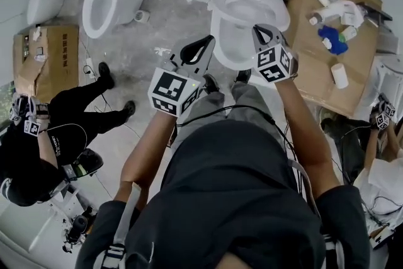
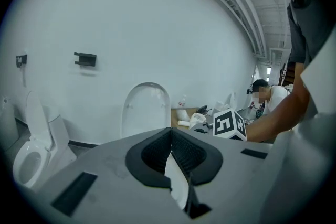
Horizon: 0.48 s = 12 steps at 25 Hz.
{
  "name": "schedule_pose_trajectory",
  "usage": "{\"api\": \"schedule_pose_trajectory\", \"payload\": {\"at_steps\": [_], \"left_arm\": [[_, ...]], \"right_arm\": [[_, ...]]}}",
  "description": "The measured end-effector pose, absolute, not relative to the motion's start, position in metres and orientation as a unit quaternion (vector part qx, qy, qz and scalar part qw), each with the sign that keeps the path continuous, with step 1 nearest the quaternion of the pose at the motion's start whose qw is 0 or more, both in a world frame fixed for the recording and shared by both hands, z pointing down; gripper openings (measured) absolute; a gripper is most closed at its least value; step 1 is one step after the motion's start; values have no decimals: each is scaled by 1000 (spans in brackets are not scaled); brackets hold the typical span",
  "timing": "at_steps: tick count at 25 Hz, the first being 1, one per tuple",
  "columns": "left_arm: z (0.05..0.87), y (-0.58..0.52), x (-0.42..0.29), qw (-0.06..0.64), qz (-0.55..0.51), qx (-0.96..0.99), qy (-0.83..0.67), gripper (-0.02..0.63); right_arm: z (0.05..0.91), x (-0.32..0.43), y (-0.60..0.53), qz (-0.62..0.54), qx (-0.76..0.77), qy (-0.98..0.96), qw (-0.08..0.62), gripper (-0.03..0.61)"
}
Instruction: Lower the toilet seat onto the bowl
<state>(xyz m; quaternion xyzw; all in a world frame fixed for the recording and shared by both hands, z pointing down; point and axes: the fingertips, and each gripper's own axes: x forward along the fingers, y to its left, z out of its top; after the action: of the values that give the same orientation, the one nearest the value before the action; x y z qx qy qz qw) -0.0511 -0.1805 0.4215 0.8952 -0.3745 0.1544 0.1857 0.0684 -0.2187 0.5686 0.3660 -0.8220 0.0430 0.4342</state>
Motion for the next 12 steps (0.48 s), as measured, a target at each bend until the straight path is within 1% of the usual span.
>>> {"api": "schedule_pose_trajectory", "payload": {"at_steps": [4,12], "left_arm": [[433,-173,-60,202,158,896,-362,5],[443,-166,-59,208,157,900,-351,5]], "right_arm": [[577,63,-205,51,370,-816,440,18],[600,64,-179,64,360,-811,457,11]]}}
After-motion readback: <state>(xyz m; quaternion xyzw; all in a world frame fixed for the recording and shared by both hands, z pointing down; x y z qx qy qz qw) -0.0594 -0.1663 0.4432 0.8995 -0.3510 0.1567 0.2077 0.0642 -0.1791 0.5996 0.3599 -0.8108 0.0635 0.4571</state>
